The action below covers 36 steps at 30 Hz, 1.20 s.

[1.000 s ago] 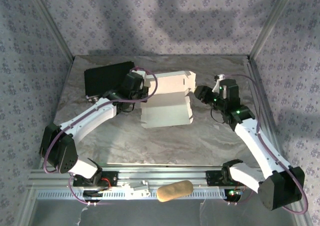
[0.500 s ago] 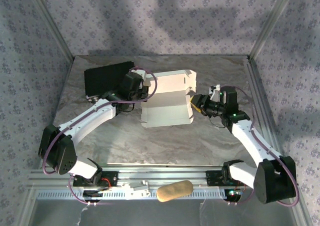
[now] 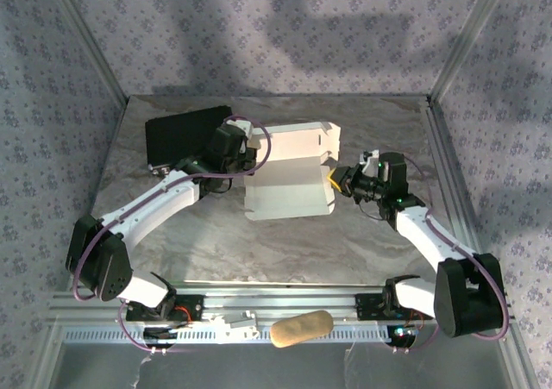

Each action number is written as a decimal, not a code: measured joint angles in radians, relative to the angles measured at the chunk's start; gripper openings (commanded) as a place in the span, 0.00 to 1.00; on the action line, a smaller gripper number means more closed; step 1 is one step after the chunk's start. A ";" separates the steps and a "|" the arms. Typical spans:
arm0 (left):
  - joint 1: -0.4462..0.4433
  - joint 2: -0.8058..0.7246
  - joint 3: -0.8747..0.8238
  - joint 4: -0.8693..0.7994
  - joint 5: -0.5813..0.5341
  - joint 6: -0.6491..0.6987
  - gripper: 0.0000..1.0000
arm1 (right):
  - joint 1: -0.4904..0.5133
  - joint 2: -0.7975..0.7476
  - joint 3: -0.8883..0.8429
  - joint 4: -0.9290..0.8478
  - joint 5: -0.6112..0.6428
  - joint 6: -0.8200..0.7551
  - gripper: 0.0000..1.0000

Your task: Fold the paper box

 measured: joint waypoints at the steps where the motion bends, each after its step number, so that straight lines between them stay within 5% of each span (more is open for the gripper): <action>1: 0.000 0.000 -0.003 0.000 0.000 0.000 0.00 | 0.000 0.004 -0.003 0.008 -0.003 0.008 0.03; 13: 0.002 -0.002 -0.017 0.000 0.003 -0.002 0.00 | -0.020 0.050 -0.047 0.119 -0.048 0.112 0.01; 21: 0.026 -0.002 -0.020 -0.001 0.037 -0.007 0.00 | -0.031 0.000 0.013 -0.079 -0.014 0.006 0.31; 28: 0.152 -0.002 -0.020 -0.001 0.275 0.056 0.00 | -0.116 -0.175 0.178 -0.332 0.068 -0.308 0.32; 36: 0.217 0.026 0.041 -0.001 0.555 0.161 0.00 | -0.166 -0.122 0.235 -0.313 0.020 -0.545 0.28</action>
